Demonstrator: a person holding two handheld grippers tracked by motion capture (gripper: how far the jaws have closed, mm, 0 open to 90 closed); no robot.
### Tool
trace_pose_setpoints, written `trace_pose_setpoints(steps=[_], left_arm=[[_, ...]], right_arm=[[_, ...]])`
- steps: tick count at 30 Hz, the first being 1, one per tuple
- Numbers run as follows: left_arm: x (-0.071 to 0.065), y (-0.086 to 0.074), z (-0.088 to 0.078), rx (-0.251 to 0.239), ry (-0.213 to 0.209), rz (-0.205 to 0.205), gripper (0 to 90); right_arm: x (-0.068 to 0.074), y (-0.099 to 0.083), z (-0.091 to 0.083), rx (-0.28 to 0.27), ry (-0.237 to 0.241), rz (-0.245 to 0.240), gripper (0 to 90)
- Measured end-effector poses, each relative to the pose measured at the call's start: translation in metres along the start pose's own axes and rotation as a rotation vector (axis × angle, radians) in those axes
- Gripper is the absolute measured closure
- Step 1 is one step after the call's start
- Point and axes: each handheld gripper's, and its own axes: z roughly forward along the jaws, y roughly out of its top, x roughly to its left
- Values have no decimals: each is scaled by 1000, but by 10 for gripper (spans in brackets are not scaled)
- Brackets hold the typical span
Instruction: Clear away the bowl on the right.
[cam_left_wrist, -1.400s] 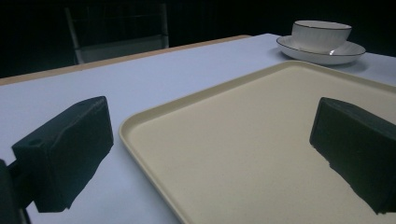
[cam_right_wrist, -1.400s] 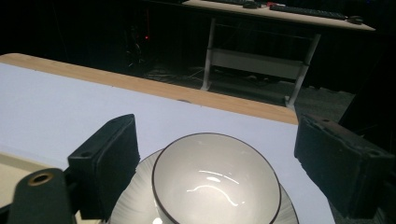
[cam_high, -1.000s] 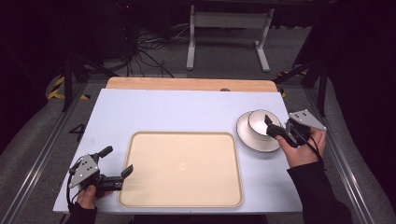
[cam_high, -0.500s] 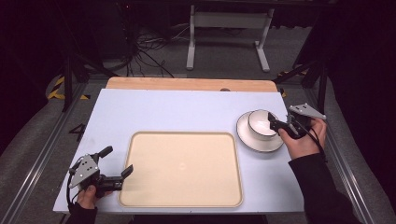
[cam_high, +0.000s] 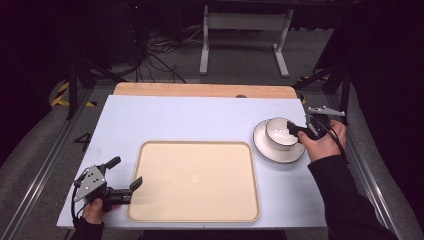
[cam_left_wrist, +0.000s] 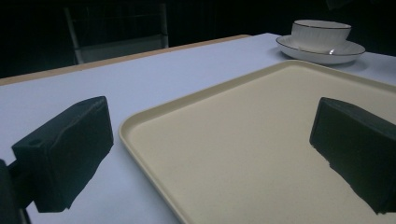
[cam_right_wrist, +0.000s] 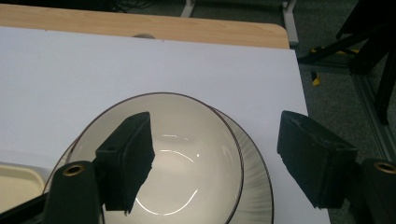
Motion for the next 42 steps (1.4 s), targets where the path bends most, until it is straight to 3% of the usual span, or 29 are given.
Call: trace_pose_setpoints(steps=[14, 22, 26, 42], left_arm=[[0, 0, 0, 0, -1, 4, 1], [0, 0, 0, 1, -1, 4, 1], [0, 0, 0, 2, -2, 5, 1], [0, 0, 0, 1, -2, 6, 1]], right_arm=[[-15, 0, 24, 158, -37, 48, 341], [-19, -3, 34, 230, -16, 83, 389], [-21, -3, 38, 272, -4, 102, 453], [-22, 4, 49, 428, 9, 96, 732]])
